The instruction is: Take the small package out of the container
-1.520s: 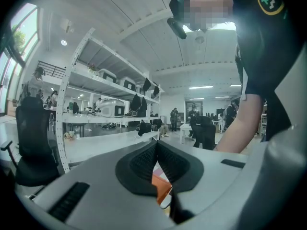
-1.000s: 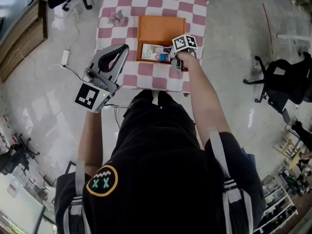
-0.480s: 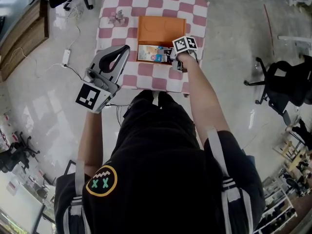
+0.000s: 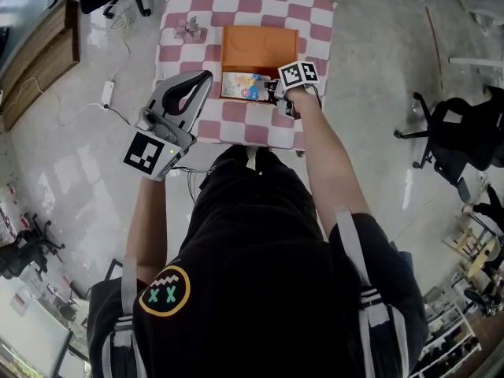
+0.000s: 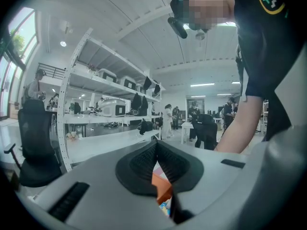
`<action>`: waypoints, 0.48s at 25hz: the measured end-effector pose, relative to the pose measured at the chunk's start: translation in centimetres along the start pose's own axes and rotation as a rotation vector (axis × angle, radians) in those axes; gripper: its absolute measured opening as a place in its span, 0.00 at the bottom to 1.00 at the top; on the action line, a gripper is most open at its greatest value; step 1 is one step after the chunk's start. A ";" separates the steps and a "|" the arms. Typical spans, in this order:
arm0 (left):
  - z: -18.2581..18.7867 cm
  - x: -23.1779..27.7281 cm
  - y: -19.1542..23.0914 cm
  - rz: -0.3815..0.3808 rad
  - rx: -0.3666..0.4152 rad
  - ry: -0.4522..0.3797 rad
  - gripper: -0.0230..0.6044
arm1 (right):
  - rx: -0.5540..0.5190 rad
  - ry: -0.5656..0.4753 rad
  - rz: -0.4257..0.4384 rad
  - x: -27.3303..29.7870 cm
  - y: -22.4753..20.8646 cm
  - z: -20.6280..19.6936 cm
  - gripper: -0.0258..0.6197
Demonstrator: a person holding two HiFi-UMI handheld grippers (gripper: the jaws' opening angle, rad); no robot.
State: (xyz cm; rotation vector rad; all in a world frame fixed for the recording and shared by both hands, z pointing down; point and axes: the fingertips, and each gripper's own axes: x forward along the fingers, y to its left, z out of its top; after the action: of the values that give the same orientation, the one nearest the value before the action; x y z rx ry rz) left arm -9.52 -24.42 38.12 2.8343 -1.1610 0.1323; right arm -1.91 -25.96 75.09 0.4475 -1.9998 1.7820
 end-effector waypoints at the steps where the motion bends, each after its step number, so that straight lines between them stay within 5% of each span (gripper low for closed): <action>1: 0.1 0.0 -0.1 0.000 0.001 -0.001 0.06 | -0.007 -0.005 0.003 -0.1 0.2 0.0 0.07; 12: 0.1 -0.4 -1.1 -0.016 0.047 -0.018 0.06 | -0.142 -0.097 0.040 -2.8 4.4 1.1 0.07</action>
State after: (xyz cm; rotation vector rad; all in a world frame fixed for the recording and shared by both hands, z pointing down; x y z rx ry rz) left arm -9.00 -23.40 37.96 2.8905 -1.1538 0.1349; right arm -1.84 -26.60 69.83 0.4598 -2.1989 1.6564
